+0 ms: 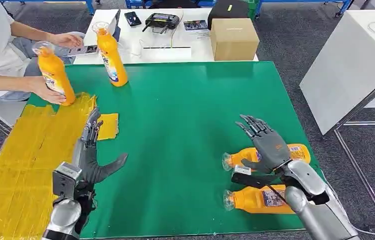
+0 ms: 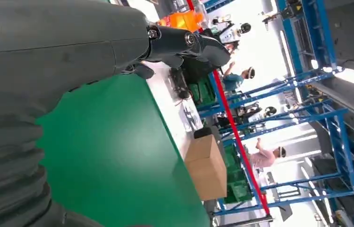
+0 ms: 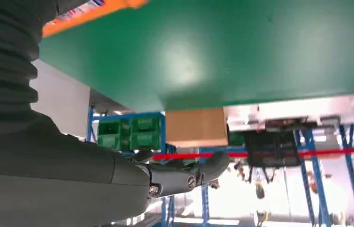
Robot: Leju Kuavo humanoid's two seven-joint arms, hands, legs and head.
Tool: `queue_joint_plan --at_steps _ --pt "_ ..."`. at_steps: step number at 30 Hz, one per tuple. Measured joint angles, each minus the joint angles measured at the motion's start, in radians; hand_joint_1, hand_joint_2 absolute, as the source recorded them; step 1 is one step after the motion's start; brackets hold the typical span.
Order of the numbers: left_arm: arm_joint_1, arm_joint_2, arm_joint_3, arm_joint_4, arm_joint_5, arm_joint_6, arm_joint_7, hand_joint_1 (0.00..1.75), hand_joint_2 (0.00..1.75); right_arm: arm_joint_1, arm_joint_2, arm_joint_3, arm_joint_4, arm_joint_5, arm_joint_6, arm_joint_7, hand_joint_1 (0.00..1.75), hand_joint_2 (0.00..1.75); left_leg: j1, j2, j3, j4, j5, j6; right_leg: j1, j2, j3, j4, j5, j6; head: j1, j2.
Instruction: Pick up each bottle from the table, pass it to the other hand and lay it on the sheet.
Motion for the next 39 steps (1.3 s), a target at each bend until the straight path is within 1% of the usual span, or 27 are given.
queue_joint_plan --at_steps 3,6,7,12,19,25,28,33,39 --pt "-0.004 0.000 -0.007 0.000 0.010 -0.003 -0.002 0.00 1.75 0.012 -0.035 0.000 0.009 -0.028 0.030 -0.022 0.00 1.75 0.000 0.000 0.000 0.000 0.000 0.000 0.000 0.000 0.000 0.000 0.000 0.000 0.000 0.000" --pt "-0.004 0.000 -0.010 0.000 0.016 -0.003 -0.002 0.00 1.75 0.038 -0.061 -0.016 0.021 -0.013 0.024 -0.016 0.00 1.75 0.000 0.000 0.000 0.000 0.000 0.000 0.000 0.000 0.000 0.000 0.000 0.000 0.000 0.000" --pt "-0.004 0.000 -0.012 0.000 0.016 -0.002 -0.003 0.00 1.75 0.048 -0.066 -0.019 0.025 0.003 0.014 0.002 0.00 1.75 0.000 0.000 0.000 0.000 0.000 0.000 0.000 0.000 0.000 0.000 0.000 0.000 0.000 0.000" --pt "-0.004 -0.001 -0.015 -0.004 0.016 -0.001 -0.002 0.00 1.75 0.075 -0.068 -0.029 0.041 0.039 -0.007 0.044 0.00 1.75 0.000 0.000 0.000 0.000 0.000 0.000 0.000 0.000 0.000 0.000 0.000 0.000 0.000 0.000" --pt "-0.004 -0.003 -0.021 -0.008 0.031 -0.012 0.002 0.00 1.75 0.093 -0.068 -0.040 0.056 0.047 -0.003 0.048 0.00 1.75 0.000 0.000 0.000 0.000 0.000 0.000 0.000 0.000 0.000 0.000 0.000 0.000 0.000 0.000" --pt "-0.004 -0.003 -0.029 -0.014 0.032 -0.012 0.003 0.00 1.75 0.094 -0.068 -0.048 0.068 0.047 0.009 0.049 0.00 1.75 0.000 0.000 0.000 0.000 0.000 0.000 0.000 0.000 0.000 0.000 0.000 0.000 0.000 0.000" --pt "-0.004 -0.004 -0.030 -0.015 0.032 -0.012 0.003 0.00 1.75 0.090 -0.067 -0.051 0.079 0.076 0.001 0.081 0.00 1.75 0.000 0.000 0.000 0.000 0.000 0.000 0.000 0.000 0.000 0.000 0.000 0.000 0.000 0.000" --pt "-0.004 -0.007 -0.031 -0.015 0.032 -0.011 0.003 0.00 1.75 0.055 -0.056 -0.059 0.126 0.134 -0.021 0.130 0.00 1.75 0.000 0.000 0.000 0.000 0.000 0.000 0.000 0.000 0.000 0.000 0.000 0.000 0.000 0.000" --pt "-0.006 -0.009 -0.034 -0.015 0.050 -0.023 0.007 0.00 1.75 0.012 -0.043 -0.067 0.185 0.143 -0.021 0.137 0.00 1.75 0.000 0.000 0.000 0.000 0.000 0.000 0.000 0.000 0.000 0.000 0.000 0.000 0.000 0.000"
